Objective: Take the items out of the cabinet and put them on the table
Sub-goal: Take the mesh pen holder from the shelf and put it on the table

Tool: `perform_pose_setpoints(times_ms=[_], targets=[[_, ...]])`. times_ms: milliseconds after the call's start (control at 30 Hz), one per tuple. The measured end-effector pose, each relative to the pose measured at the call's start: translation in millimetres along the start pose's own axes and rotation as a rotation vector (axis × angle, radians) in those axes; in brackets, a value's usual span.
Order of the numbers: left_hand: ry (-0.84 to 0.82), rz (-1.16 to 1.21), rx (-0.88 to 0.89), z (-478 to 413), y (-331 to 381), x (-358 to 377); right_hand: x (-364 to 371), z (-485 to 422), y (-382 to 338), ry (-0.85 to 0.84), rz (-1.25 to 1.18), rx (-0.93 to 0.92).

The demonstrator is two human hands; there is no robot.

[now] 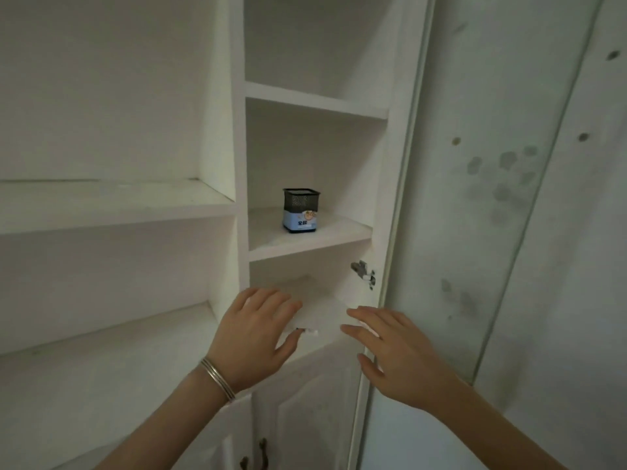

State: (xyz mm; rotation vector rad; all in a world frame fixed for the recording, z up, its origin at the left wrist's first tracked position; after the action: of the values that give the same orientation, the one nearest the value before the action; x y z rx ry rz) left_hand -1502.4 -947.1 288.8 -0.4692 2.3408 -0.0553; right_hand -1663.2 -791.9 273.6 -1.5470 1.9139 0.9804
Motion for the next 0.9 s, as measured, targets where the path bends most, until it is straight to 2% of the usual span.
perform_pose_setpoints(times_ms=[367, 567, 900], targets=[[0.047, 0.022, -0.006, -20.3, -60.4, 20.6, 38.8, -61.5, 26.0, -0.054, 0.048, -0.037], [-0.003, -0.051, -0.002, -52.1, -79.2, 45.4, 55.5, -107.4, 57.4, 0.04, 0.032, -0.068], [0.031, -0.163, 0.076, -131.0, -113.1, 63.5, 73.3, -219.7, 120.9, 0.089, -0.048, -0.064]])
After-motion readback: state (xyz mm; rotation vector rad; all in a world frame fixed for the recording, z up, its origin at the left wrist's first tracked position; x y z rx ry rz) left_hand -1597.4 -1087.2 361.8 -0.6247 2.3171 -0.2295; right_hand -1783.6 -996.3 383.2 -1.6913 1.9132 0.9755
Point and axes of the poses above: each hand's wrist, its own z-axis away from the middle knuckle, its own x-axis out of the palm, y = z × x, the point moved 3 cm from there along -z, towards the middle knuckle, and after that the axes turned 4 degrees about y, right-handed, at the moved point
